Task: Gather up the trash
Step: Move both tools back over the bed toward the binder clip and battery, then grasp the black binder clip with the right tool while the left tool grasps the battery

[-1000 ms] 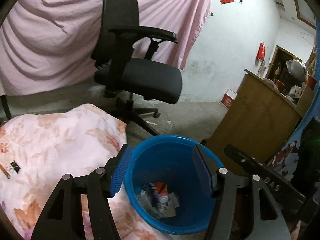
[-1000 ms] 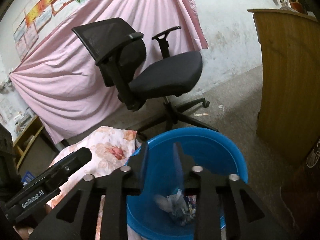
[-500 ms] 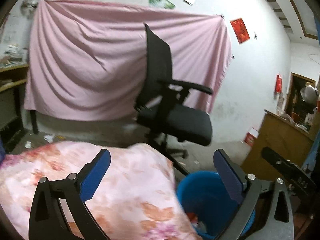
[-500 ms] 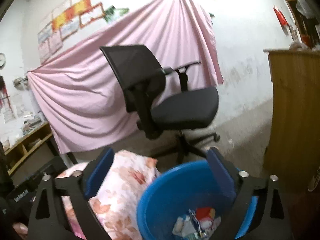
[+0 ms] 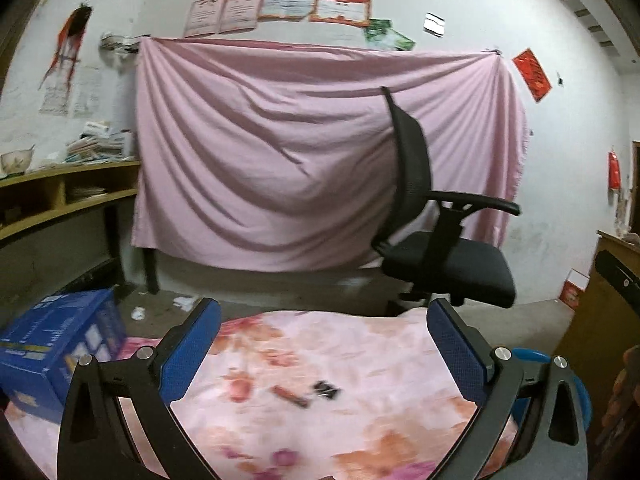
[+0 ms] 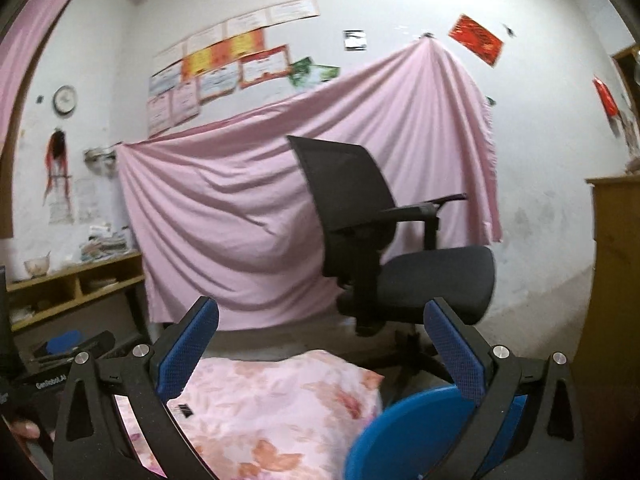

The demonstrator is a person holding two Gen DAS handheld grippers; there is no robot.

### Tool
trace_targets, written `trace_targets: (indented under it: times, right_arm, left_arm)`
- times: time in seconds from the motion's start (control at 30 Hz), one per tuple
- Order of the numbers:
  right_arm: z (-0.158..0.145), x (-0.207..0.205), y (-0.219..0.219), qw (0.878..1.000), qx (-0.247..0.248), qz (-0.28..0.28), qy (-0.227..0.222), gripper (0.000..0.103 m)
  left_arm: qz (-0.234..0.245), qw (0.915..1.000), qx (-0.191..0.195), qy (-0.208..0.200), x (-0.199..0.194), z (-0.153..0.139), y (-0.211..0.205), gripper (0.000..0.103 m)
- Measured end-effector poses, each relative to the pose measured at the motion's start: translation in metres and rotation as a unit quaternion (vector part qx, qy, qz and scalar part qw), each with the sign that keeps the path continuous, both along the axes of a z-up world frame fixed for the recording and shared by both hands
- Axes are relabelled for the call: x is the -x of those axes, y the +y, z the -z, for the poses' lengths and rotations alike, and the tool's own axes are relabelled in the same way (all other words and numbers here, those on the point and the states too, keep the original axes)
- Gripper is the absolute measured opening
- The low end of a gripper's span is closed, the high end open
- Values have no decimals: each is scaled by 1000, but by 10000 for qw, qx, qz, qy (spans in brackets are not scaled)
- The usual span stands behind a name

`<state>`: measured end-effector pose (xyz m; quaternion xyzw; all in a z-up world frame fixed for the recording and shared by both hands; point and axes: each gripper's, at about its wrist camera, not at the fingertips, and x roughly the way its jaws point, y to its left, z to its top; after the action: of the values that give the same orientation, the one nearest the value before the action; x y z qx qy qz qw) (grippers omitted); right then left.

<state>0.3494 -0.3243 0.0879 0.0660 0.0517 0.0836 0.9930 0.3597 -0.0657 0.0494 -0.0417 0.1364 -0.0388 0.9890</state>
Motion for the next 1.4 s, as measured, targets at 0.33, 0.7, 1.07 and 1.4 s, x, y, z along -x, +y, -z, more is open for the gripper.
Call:
trace_targets:
  times: [0.33,0.7,1.07,1.4]
  right_arm:
    - [16,-18,87,9950,657,-743,72,103]
    - [50,-39,148,9828,1207,-1204,704,103]
    - [92,-96,159,9488,1205,-1371,2576,65]
    - [108,-112,184,9280,1118,-1753,3092,62]
  left_arm:
    - [-51,9990,366,253,9,28,62,101]
    - [14,9979,239,602,0,44,87,101]
    - [202,9842,561,1665,-42,65,97,80]
    - [285,9712,568,2296,-67,82,94,55]
